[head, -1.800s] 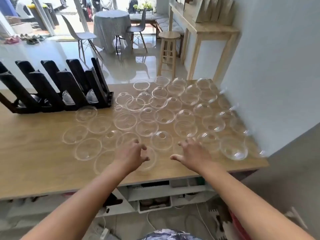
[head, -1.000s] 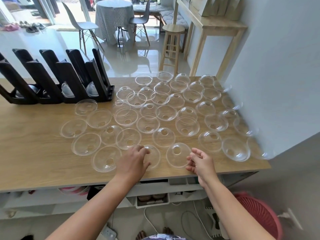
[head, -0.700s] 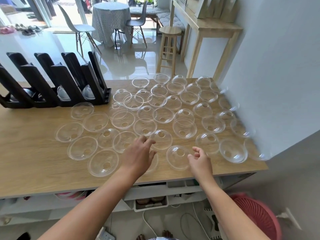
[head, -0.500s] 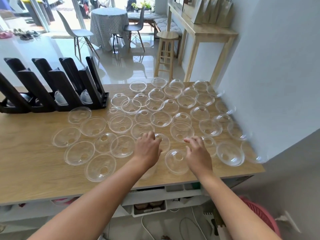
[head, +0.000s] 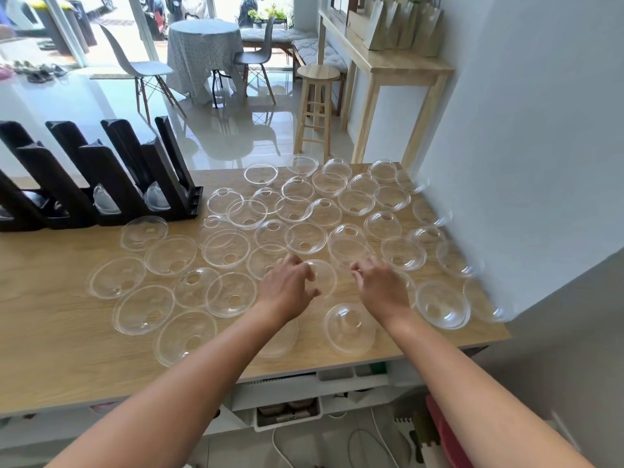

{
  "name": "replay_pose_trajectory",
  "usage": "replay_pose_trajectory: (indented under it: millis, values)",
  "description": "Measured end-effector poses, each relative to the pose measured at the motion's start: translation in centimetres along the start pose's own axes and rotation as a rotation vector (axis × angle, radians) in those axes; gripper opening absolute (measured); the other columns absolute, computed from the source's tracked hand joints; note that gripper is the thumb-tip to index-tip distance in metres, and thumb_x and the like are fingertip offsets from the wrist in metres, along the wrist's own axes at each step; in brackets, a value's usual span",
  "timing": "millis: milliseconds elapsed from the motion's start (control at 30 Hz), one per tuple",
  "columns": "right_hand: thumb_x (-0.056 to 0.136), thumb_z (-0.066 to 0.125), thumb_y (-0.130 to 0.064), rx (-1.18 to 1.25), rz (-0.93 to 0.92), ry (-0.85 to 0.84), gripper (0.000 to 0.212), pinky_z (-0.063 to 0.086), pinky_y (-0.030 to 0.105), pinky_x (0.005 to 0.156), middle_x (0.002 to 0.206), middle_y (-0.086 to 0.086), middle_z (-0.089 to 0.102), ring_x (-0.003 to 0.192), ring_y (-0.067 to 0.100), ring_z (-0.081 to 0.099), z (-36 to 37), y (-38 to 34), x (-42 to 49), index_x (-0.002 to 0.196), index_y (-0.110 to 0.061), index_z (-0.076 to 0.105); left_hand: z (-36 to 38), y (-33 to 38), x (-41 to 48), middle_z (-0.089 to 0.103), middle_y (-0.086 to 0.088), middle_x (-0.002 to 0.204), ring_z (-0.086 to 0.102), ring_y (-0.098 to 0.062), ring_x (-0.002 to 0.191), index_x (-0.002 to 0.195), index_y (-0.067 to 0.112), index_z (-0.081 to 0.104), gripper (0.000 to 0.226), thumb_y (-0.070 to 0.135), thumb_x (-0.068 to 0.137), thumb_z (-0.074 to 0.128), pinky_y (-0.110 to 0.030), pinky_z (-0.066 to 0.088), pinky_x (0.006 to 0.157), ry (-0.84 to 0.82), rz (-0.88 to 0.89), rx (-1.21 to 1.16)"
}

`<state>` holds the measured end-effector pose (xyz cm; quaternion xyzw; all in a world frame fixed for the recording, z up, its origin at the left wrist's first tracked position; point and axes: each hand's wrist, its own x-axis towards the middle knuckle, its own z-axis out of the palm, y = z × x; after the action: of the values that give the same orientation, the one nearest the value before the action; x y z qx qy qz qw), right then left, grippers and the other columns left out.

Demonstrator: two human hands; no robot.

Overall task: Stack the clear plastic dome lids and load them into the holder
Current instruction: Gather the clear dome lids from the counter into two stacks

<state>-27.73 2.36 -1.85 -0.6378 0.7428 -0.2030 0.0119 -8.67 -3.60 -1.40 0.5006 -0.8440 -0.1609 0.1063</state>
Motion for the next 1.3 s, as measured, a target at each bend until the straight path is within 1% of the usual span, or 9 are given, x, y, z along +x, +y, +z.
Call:
replay_pose_trajectory:
  millis: [167,300,433,600,900,967,1133,1200,1300]
  values:
    - [0.095,0.059,-0.021,0.53,0.258,0.147,0.012,0.046,0.021,0.059,0.08,-0.005,0.07,0.064,0.008,0.059,-3.7,-0.5,-0.5,0.096,-0.018,0.07,-3.6,0.6,-0.9,0.052,0.011,0.125,0.047,-0.013,0.119,0.1,0.033,0.066,0.029,0.052,0.078,0.071,-0.032,0.043,0.088,0.036,-0.047,-0.138]
    - [0.094,0.059,-0.025,1.03,0.586,-0.008,0.025,0.033,0.022,0.037,0.065,0.005,0.063,0.04,0.008,0.039,-5.4,0.7,-3.0,0.091,-0.003,0.07,-7.1,-0.2,-3.6,0.051,0.016,0.12,0.049,-0.01,0.113,0.089,0.04,0.064,0.027,0.061,0.074,0.07,-0.029,0.037,0.077,-0.034,-0.085,-0.023]
    - [0.092,0.062,-0.024,1.063,0.768,-0.284,0.035,0.029,0.023,0.036,0.067,0.012,0.052,0.041,0.01,0.034,-3.8,1.4,-6.2,0.096,0.01,0.065,-7.5,-0.9,-6.4,0.053,0.014,0.118,0.05,-0.012,0.111,0.089,0.041,0.063,0.031,0.067,0.072,0.067,-0.03,0.045,0.076,-0.2,-0.108,0.175]
    - [0.098,0.054,-0.017,1.099,0.861,-0.24,0.02,0.036,0.024,0.038,0.067,0.007,0.055,0.045,0.01,0.041,-0.9,0.7,-7.9,0.097,-0.003,0.068,-5.5,-1.0,-7.1,0.054,0.01,0.116,0.051,-0.014,0.108,0.099,0.036,0.065,0.033,0.06,0.076,0.068,-0.028,0.045,0.075,-0.218,-0.104,0.272]
    - [0.097,0.046,-0.014,0.796,0.772,-0.153,0.028,0.054,0.03,0.052,0.089,0.01,0.067,0.059,0.016,0.061,0.7,0.1,-8.2,0.123,-0.019,0.054,-2.7,-1.5,-8.0,0.054,0.011,0.116,0.054,-0.014,0.104,0.108,0.035,0.059,0.033,0.053,0.081,0.067,-0.028,0.043,0.064,-0.18,-0.132,0.255]
    - [0.097,0.05,-0.028,0.667,0.671,-0.128,0.032,0.057,0.035,0.07,0.107,0.007,0.064,0.079,0.014,0.065,0.7,-0.1,-8.5,0.128,-0.022,0.051,-2.3,-1.7,-8.4,0.053,0.011,0.117,0.057,-0.014,0.098,0.111,0.034,0.053,0.039,0.053,0.08,0.067,-0.028,0.037,0.059,-0.154,-0.136,0.236]
    - [0.071,0.06,-0.076,0.43,0.311,-0.306,0.092,0.033,0.047,0.111,0.151,-0.007,0.023,0.139,0.015,0.025,0.5,-0.7,-9.2,0.148,-0.044,0.02,-0.7,-2.5,-9.5,0.045,0.004,0.138,0.057,-0.019,0.11,0.145,0.034,0.025,0.09,0.054,0.073,0.074,-0.026,0.042,0.068,-0.148,-0.143,0.134]
    - [0.066,0.063,-0.076,0.292,0.208,-0.379,0.102,0.023,0.05,0.116,0.159,-0.008,0.01,0.146,0.017,0.012,1.0,-0.9,-9.0,0.147,-0.053,0.006,-0.2,-2.8,-9.9,0.035,0.003,0.148,0.054,-0.02,0.118,0.151,0.036,0.013,0.096,0.052,0.076,0.072,-0.028,0.047,0.075,-0.17,-0.135,0.145]
    - [0.075,0.062,-0.067,0.169,0.146,-0.372,0.094,0.02,0.042,0.115,0.16,-0.002,0.018,0.146,0.018,0.018,1.9,-1.1,-8.5,0.148,-0.051,0.005,0.3,-3.2,-10.2,0.036,0.005,0.149,0.054,-0.018,0.116,0.15,0.035,0.017,0.088,0.049,0.081,0.069,-0.026,0.047,0.074,-0.133,-0.12,0.159]
